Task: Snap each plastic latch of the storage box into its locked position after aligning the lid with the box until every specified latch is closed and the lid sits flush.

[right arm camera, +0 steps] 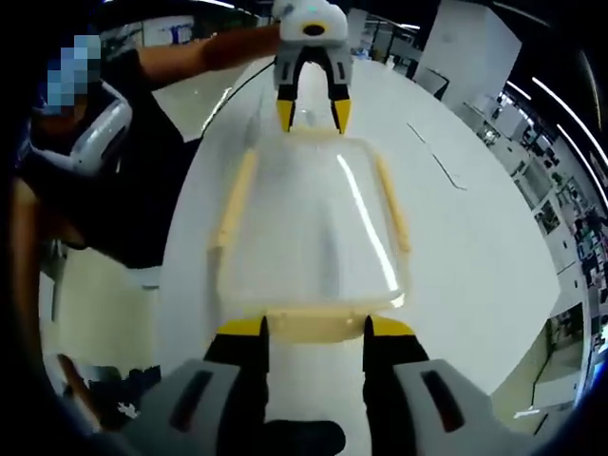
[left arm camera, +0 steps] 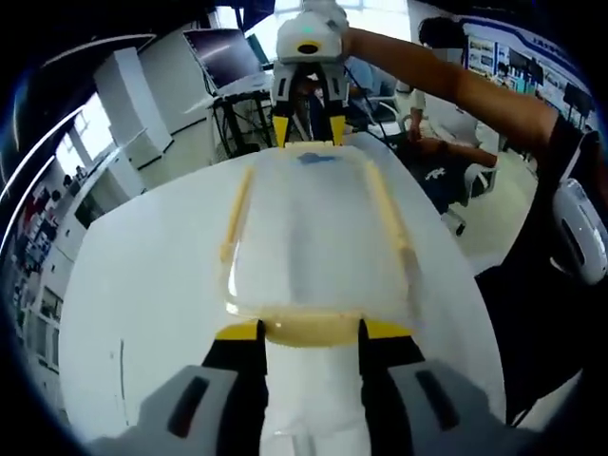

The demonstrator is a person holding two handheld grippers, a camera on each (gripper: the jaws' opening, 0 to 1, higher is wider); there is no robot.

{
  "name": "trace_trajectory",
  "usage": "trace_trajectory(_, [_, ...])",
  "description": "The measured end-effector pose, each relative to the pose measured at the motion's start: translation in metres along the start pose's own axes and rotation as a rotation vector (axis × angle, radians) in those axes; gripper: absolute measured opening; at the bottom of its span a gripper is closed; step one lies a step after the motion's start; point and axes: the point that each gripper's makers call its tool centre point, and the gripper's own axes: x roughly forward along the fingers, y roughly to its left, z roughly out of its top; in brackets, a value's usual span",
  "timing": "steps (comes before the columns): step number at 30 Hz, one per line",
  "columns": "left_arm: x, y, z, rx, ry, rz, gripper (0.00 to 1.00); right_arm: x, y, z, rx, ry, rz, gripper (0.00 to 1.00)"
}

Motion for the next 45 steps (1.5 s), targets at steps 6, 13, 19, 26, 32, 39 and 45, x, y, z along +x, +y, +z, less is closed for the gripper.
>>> trace_trajectory(6, [-0.013, 0.005, 0.007, 0.017, -0.014, 0.019, 0.36, -0.006, -0.004, 0.007, -0.009, -0.014, -0.028, 0.35])
trace_trajectory(13, [-0.018, 0.005, 0.003, 0.024, 0.002, 0.019, 0.36, -0.001, -0.003, 0.012, -0.008, -0.013, -0.025, 0.35])
trace_trajectory(19, [-0.022, 0.006, 0.003, 0.022, -0.011, 0.021, 0.36, -0.003, -0.004, 0.015, -0.007, -0.02, -0.031, 0.35])
trace_trajectory(26, [-0.021, 0.006, 0.003, 0.018, -0.003, 0.008, 0.36, -0.003, -0.001, 0.015, 0.007, -0.018, -0.03, 0.36])
trace_trajectory(32, [-0.028, 0.003, 0.002, 0.011, -0.017, 0.007, 0.36, -0.005, 0.0, 0.02, -0.002, -0.048, -0.025, 0.36])
trace_trajectory(39, [-0.036, 0.003, -0.006, 0.005, -0.009, 0.013, 0.36, 0.005, 0.0, 0.029, -0.007, -0.049, -0.01, 0.35])
trace_trajectory(45, [-0.043, 0.001, -0.018, -0.02, -0.017, 0.005, 0.36, 0.013, 0.002, 0.04, -0.007, -0.052, 0.001, 0.35])
